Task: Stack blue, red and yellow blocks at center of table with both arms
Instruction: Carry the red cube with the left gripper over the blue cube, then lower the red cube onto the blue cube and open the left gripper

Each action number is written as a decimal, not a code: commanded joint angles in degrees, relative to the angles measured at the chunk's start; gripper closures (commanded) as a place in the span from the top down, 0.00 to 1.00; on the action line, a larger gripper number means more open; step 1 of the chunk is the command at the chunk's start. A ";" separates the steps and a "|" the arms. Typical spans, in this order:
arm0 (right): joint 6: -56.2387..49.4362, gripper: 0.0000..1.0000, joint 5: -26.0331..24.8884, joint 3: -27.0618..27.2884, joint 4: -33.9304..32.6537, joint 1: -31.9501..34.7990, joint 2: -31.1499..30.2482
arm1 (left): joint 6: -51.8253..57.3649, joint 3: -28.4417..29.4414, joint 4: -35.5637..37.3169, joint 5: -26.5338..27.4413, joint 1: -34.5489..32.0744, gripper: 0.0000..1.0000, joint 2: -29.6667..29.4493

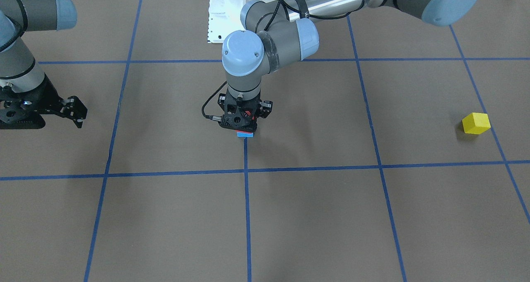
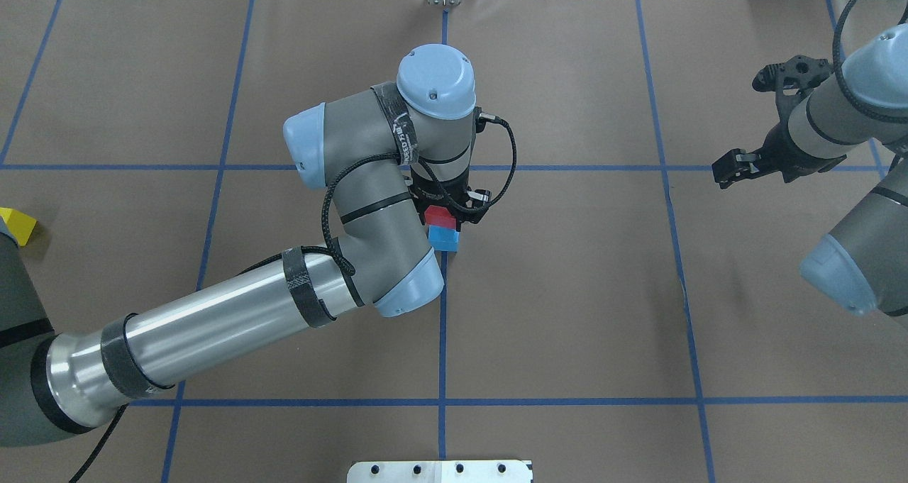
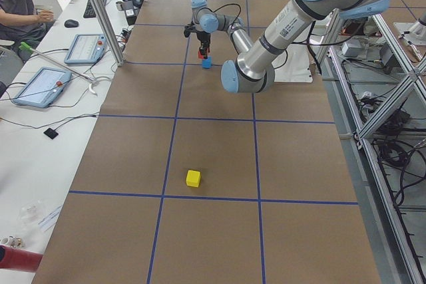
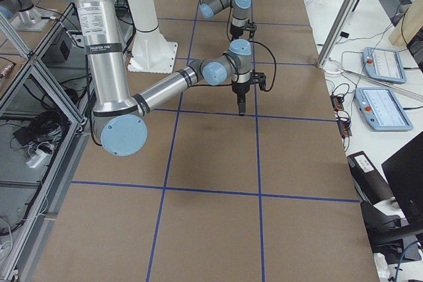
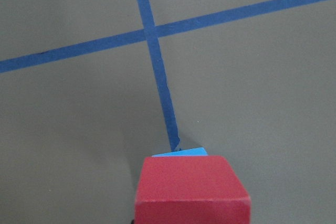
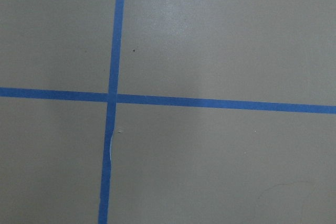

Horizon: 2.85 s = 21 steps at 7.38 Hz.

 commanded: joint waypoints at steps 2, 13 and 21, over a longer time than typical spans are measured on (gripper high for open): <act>0.00 1.00 0.00 -1.39 2.06 -0.02 -0.11 | -5.01 0.05 0.08 0.82 0.88 0.00 -0.03; 0.00 1.00 0.00 -1.48 2.07 -0.02 -0.29 | -6.16 -0.04 -0.62 1.26 1.24 0.00 0.59; 0.00 1.00 0.00 -1.48 2.07 -0.02 -0.29 | -6.16 -3.71 -0.27 2.23 1.15 1.00 0.67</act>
